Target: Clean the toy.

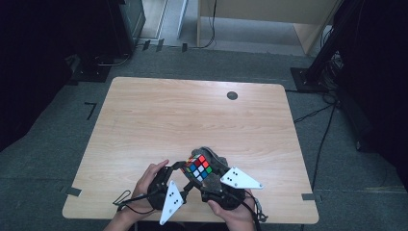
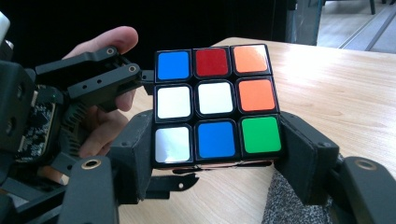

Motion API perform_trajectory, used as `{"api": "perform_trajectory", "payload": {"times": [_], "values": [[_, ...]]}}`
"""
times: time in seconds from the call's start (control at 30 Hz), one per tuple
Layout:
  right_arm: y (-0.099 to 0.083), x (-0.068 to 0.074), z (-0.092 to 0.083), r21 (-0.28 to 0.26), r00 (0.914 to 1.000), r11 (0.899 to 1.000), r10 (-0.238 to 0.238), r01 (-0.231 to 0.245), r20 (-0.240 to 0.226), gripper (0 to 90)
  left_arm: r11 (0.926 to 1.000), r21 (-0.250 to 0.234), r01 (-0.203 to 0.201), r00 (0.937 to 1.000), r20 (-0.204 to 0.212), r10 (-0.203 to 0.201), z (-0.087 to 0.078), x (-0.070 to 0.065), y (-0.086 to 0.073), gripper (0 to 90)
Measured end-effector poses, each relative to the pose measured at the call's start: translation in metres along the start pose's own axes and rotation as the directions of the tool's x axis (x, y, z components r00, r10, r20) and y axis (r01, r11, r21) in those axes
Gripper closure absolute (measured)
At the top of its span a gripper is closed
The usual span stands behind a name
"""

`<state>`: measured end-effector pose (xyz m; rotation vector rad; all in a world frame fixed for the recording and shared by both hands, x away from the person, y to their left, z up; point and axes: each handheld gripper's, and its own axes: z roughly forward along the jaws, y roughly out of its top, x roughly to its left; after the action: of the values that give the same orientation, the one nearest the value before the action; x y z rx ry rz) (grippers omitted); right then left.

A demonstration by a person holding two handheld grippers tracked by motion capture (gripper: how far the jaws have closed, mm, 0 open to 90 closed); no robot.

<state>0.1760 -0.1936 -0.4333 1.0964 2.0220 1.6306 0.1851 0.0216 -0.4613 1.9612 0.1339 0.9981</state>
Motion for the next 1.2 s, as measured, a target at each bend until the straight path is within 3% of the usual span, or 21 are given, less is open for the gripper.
{"api": "perform_trajectory", "payload": {"times": [0.2,0.33,0.4,0.53,0.7,0.9,1.2], "values": [[0.0,-0.002,0.0,0.014,0.9998,1.0,0.008,-0.007,-0.018,34.5,0.9995,-0.024,0.021,0.9984,0.053,-0.02,-0.0022,0.0058,-0.0042,33.4],[0.0001,-0.0017,0.001,0.02,0.9994,0.999,0.03,-0.03,-0.018,34.5,0.9992,-0.017,0.036,0.9973,0.064,-0.035,-0.0014,0.0064,-0.0051,33.4],[0.0,-0.0016,0.0013,0.024,0.9991,0.999,0.041,-0.041,-0.01,34.5,0.9979,-0.014,0.063,0.9961,0.063,-0.062,0.0001,0.0053,-0.0048,33.0],[0.0002,-0.0041,0.0003,0.023,0.9941,0.994,0.108,-0.107,-0.015,34.5,0.9951,-0.008,0.098,0.9931,0.066,-0.097,0.0022,0.0048,-0.0049,26.3],[0.0028,-0.0076,-0.0041,-0.002,0.9862,0.987,0.161,-0.161,-0.038,34.5,0.9906,-0.025,0.135,0.9894,0.058,-0.133,0.001,0.009,-0.007,26.9],[0.0042,-0.003,-0.0032,0.007,0.9837,0.986,0.169,-0.169,-0.061,34.5,0.9922,-0.035,0.119,0.9919,0.047,-0.118,0.0008,0.007,-0.0072,28.7],[0.004,0.0004,-0.0008,0.016,0.9825,0.985,0.173,-0.172,-0.068,34.5,0.9903,-0.05,0.13,0.991,0.041,-0.128,0.001,0.0058,-0.0069,29.9]]}}
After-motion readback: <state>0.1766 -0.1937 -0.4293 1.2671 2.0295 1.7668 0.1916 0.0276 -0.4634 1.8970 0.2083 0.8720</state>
